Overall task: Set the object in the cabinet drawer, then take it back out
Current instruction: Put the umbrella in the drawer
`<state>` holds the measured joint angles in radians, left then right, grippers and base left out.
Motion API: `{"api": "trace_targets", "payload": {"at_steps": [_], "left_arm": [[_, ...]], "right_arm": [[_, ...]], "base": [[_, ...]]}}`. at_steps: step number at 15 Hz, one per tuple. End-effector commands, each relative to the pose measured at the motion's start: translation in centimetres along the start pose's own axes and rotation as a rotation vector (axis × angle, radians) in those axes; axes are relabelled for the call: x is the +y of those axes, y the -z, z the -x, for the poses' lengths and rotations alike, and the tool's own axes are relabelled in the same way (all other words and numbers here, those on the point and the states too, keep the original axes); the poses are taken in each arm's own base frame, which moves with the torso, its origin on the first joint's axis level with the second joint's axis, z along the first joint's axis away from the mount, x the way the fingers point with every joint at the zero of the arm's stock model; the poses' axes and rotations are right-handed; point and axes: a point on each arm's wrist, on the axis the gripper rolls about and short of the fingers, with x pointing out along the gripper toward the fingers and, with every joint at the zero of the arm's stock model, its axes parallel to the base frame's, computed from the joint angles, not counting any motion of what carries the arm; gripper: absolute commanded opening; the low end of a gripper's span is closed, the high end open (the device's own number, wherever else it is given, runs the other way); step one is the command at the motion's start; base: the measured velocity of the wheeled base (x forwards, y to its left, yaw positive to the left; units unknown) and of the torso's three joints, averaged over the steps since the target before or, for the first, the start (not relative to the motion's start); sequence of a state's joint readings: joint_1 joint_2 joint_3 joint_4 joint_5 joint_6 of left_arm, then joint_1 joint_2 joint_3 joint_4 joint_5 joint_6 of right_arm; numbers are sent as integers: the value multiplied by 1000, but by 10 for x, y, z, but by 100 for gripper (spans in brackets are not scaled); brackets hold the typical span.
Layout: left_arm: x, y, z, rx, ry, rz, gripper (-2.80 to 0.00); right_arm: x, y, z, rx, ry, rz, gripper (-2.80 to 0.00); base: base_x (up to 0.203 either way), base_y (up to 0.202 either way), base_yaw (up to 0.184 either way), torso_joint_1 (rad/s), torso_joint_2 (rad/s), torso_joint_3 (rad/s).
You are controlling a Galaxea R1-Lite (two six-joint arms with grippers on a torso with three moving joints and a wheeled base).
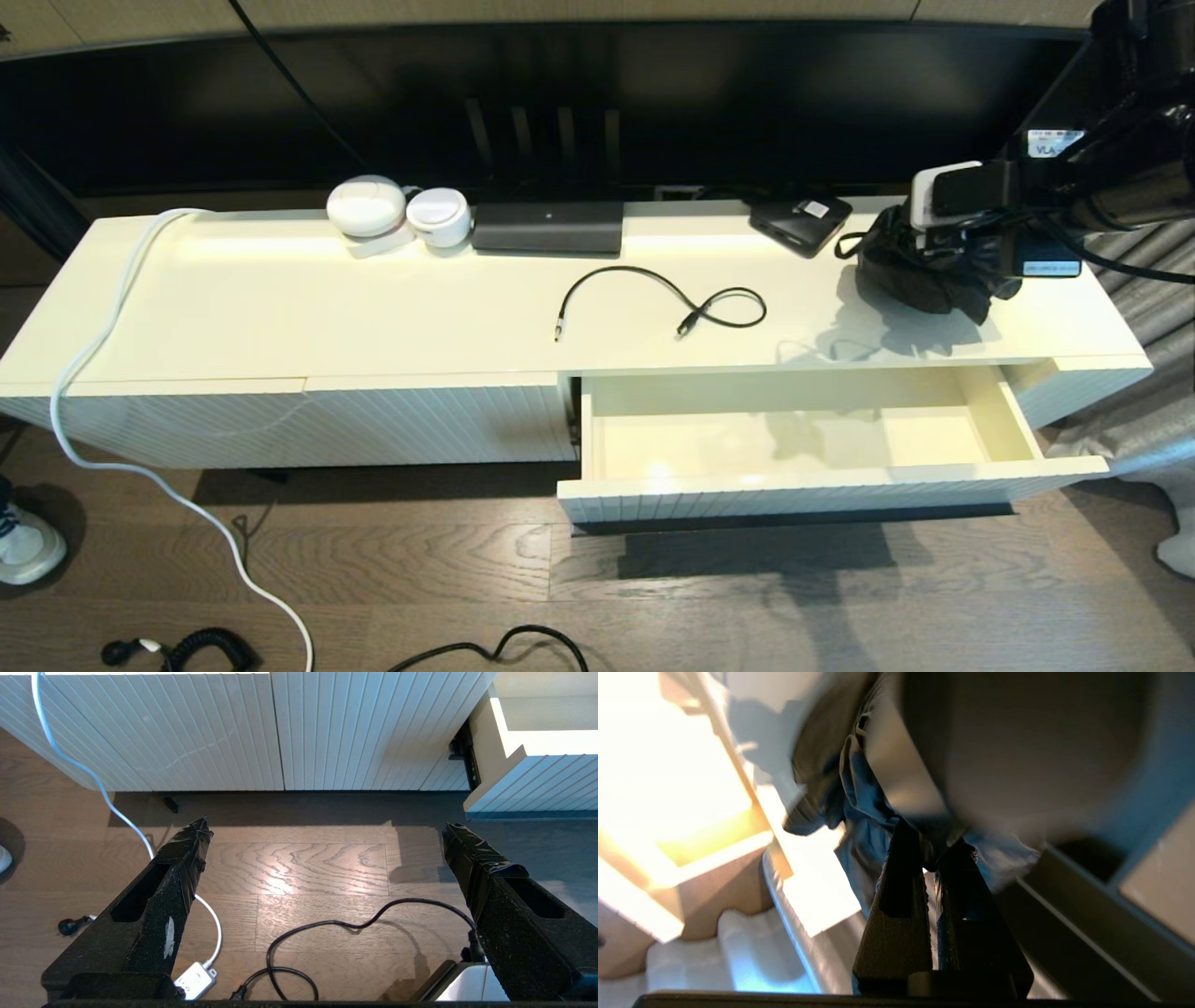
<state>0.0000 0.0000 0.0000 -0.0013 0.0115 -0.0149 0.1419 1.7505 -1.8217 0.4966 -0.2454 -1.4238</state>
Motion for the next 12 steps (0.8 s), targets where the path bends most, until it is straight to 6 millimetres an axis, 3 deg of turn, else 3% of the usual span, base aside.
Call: {"api": "trace_targets", "payload": {"at_steps": [1, 9, 12], "left_arm": [[0, 0, 0, 0, -1, 0, 0], [0, 0, 0, 0, -1, 0, 0], [0, 0, 0, 0, -1, 0, 0]], "right_arm": [[-6, 8, 29, 6, 31, -3, -280], [-11, 22, 87, 30, 60, -19, -280], [-1, 24, 94, 35, 25, -89, -280]], "base": [[0, 0, 0, 0, 0, 0], [0, 0, 0, 0, 0, 0], [0, 0, 0, 0, 0, 0]]}}
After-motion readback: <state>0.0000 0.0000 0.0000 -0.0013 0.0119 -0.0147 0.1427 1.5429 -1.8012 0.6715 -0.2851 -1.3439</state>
